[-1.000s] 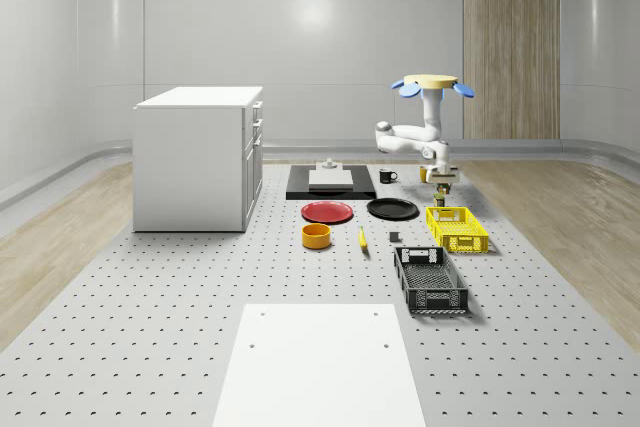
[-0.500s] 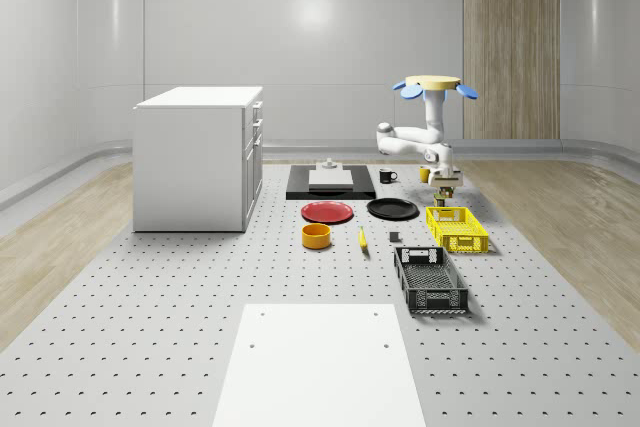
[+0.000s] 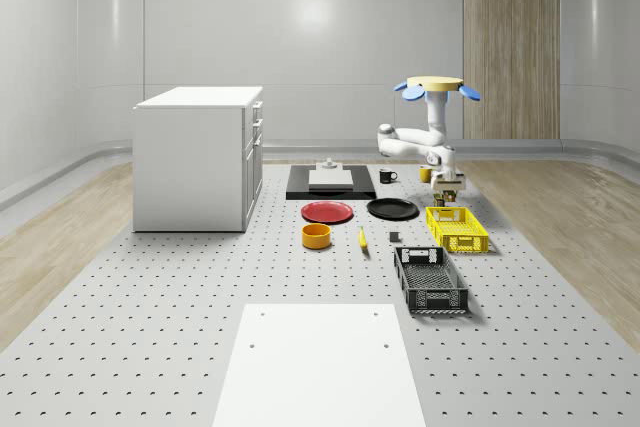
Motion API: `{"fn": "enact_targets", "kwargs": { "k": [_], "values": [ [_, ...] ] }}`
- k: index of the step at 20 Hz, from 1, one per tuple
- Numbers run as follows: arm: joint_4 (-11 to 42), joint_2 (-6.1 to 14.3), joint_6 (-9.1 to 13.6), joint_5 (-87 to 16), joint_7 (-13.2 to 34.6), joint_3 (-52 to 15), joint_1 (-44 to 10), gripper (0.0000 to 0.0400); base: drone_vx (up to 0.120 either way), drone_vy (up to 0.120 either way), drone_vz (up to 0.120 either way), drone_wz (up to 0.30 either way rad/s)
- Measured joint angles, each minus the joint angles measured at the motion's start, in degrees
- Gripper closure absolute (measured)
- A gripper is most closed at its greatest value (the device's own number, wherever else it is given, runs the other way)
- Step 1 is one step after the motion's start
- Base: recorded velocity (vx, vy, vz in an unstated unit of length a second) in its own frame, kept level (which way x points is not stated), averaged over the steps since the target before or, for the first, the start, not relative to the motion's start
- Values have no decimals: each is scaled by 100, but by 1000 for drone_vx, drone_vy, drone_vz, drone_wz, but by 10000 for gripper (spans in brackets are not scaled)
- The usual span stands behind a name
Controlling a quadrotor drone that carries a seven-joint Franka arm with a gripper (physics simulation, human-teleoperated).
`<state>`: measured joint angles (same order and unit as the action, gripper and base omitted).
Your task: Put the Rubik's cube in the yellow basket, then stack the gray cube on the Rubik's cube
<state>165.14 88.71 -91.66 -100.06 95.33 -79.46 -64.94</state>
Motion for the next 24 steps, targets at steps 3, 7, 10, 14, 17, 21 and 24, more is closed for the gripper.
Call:
{"fn": "enact_targets", "kwargs": {
  "k": [3, 7, 10, 14, 17, 21, 24],
  "values": [
    [-1, 19, -17, 7, 3, -3, -4, 80, 120, -67, 0, 0],
    [-2, 42, -39, 17, 6, -6, -8, 80, 120, 0, 0, 0],
    [-2, 58, -54, 23, 8, -8, -11, 80, 120, 0, 0, 0],
    [-3, 78, -73, 31, 11, -11, -15, 80, 120, 0, -40, 0],
    [-3, 92, -86, 37, 13, -13, -18, 80, 120, 0, -120, 0],
    [-4, 109, -102, 43, 15, -16, -21, 80, 120, 0, -40, 0],
    [-20, 126, -148, -50, 18, 86, -36, 80, 13, 0, 0, 0]
  ]
}}
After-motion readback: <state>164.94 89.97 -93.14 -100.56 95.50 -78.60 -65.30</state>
